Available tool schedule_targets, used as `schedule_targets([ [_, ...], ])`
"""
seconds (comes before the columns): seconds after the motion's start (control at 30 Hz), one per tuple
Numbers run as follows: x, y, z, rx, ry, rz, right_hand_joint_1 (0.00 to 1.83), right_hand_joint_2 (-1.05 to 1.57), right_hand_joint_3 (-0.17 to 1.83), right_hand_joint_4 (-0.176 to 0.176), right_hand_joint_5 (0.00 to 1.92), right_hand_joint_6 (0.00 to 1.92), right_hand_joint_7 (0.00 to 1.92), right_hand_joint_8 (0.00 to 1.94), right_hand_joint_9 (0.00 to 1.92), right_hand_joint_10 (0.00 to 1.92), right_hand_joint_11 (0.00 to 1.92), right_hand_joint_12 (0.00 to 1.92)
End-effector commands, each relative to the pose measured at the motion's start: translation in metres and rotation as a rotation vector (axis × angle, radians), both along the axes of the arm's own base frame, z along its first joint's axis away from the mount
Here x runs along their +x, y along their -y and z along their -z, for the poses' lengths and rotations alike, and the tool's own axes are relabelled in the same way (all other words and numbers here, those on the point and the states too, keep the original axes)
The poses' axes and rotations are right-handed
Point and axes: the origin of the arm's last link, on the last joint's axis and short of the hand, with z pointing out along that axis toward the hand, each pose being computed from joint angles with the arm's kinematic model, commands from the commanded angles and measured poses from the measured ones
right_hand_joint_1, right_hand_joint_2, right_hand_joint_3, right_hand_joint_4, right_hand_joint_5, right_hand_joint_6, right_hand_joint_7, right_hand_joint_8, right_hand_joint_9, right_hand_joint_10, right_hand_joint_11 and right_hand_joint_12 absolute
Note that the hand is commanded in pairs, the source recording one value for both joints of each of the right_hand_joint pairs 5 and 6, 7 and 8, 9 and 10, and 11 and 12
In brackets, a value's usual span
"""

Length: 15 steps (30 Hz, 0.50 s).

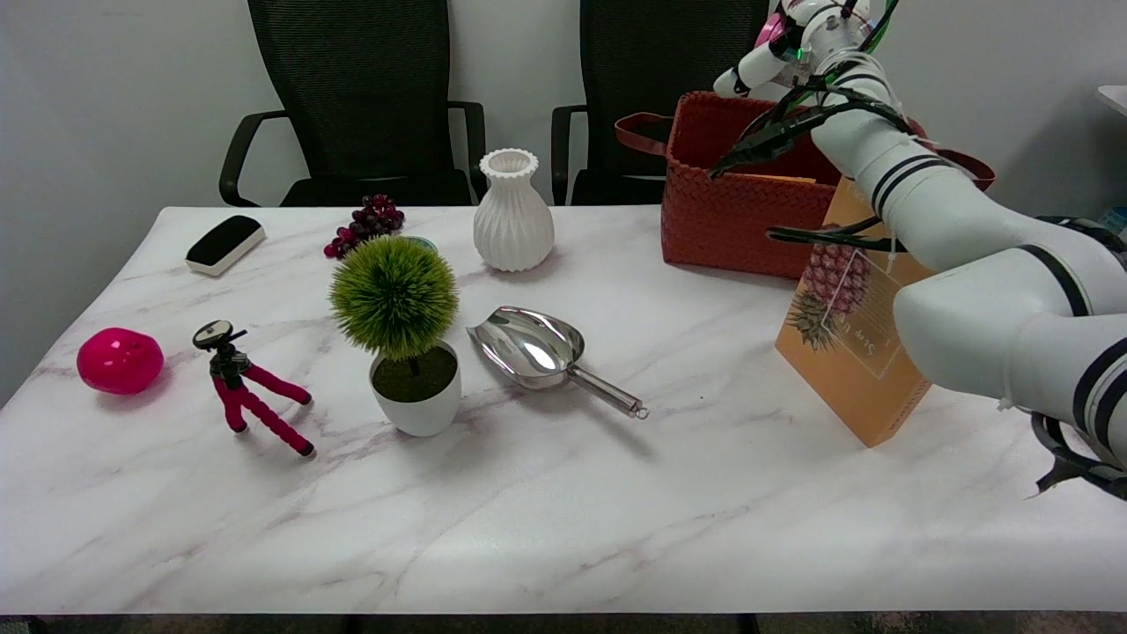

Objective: Place the pink gum jar into the brown storage basket.

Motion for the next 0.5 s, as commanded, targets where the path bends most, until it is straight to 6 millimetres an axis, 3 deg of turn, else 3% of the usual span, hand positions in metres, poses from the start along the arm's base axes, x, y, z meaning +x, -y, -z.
schedule_targets([
  [0.03, -0.021, 0.000, 0.006, 0.007, 0.025, 0.029, 1.01, 0.37, 0.40, 0.000, 0.97, 0.97, 1.92, 1.92, 1.88, 1.88, 1.92, 1.92],
  [0.5, -0.033, 0.004, 0.019, 0.027, 0.042, 0.045, 1.00, 0.37, 0.41, 0.000, 0.98, 0.98, 1.92, 1.92, 1.88, 1.88, 1.92, 1.92],
])
